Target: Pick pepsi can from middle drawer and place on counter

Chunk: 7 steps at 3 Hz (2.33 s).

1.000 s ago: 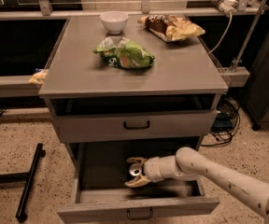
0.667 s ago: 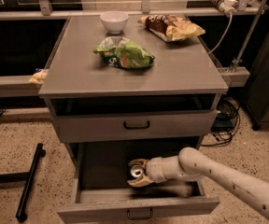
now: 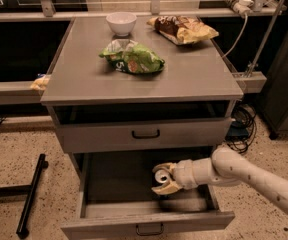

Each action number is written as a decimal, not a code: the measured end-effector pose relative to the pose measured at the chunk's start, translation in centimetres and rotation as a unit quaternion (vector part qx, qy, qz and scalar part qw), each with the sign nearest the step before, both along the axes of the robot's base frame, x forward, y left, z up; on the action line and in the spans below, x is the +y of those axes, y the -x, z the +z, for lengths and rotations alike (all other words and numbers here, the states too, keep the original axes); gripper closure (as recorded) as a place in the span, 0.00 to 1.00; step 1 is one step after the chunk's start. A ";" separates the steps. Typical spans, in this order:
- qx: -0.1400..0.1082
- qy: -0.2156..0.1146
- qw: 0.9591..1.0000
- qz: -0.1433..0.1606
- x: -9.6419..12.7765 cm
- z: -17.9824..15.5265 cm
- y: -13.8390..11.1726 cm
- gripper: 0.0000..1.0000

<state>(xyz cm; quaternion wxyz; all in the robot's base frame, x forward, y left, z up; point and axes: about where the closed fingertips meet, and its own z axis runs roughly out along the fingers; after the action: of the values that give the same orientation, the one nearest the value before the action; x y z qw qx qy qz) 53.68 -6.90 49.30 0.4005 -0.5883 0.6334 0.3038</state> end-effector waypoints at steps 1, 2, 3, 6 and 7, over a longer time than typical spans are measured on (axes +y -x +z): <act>0.006 0.015 1.000 -0.017 -4.5 6.2 -0.6 1.00; -0.012 0.022 0.999 -0.035 -7.4 14.7 -1.8 1.00; -0.012 0.022 0.999 -0.035 -7.3 14.7 -1.8 1.00; -0.068 0.004 0.997 -0.024 -7.7 34.1 -2.7 1.00; -0.109 0.010 0.993 -0.041 -8.1 45.4 -2.8 1.00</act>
Offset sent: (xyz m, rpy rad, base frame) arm 0.0345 -0.1238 0.2534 -0.0648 -0.0659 -0.1470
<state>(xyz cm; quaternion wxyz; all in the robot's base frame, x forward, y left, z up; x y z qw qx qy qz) 56.50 -14.95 94.66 0.4730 -0.5956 0.6126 0.2153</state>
